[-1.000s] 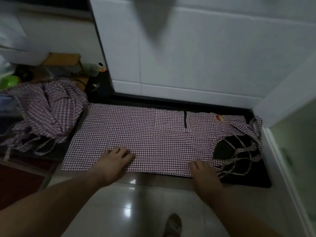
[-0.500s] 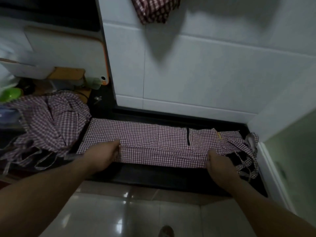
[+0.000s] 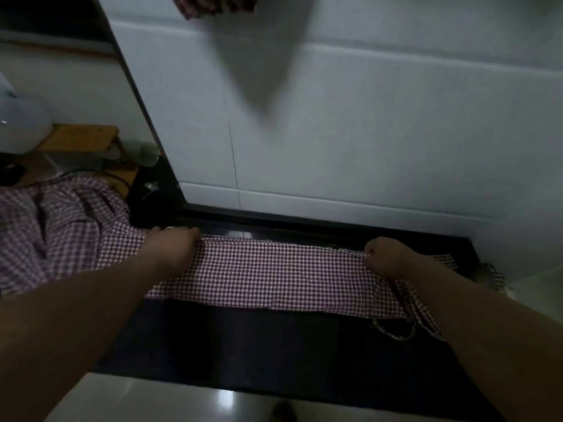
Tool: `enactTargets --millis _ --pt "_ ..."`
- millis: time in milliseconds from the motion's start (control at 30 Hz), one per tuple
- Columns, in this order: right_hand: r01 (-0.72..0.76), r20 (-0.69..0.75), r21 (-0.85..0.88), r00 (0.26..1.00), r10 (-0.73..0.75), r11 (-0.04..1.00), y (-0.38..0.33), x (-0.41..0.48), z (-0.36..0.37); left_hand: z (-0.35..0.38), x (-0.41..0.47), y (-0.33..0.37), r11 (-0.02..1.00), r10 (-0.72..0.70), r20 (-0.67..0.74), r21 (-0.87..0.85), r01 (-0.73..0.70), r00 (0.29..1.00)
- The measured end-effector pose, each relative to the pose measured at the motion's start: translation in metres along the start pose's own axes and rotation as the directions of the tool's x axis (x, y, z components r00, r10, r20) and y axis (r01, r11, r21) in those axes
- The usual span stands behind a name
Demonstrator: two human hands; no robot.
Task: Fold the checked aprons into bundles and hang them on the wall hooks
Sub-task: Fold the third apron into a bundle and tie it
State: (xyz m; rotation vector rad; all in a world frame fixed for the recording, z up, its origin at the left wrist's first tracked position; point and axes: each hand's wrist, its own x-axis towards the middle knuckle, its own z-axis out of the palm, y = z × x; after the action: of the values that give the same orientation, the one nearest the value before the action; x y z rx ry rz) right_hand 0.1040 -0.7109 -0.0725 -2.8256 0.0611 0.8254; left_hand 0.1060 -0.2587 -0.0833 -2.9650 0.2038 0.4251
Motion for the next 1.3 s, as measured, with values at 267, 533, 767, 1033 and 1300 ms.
enactTargets --millis 267,533,767,1033,1300 --pt "-0.179 -0.234 -0.002 0.957 0.173 0.984 -0.005 0.025 0.038 0.041 0.032 0.010 0.998 -0.055 -0.168 -0.008 0.055 0.984" --pt "0.025 -0.722 -0.127 0.683 -0.110 0.992 -0.070 0.000 0.086 0.058 0.013 0.048 0.983 0.099 -0.508 -0.085 -0.164 0.856" --pt "0.240 -0.473 -0.116 0.840 -0.266 0.964 -0.139 0.010 0.149 0.103 0.000 0.074 0.966 0.122 -0.154 -0.210 -0.153 0.980" --pt "0.052 -0.504 -0.118 0.857 -0.106 0.992 -0.030 0.000 0.157 0.113 -0.014 0.034 0.960 -0.049 -0.145 -0.279 0.006 0.988" --pt "-0.012 -0.511 -0.158 0.857 -0.071 0.987 -0.007 -0.040 0.162 0.123 -0.034 0.028 0.958 -0.011 -0.162 -0.284 -0.036 0.987"
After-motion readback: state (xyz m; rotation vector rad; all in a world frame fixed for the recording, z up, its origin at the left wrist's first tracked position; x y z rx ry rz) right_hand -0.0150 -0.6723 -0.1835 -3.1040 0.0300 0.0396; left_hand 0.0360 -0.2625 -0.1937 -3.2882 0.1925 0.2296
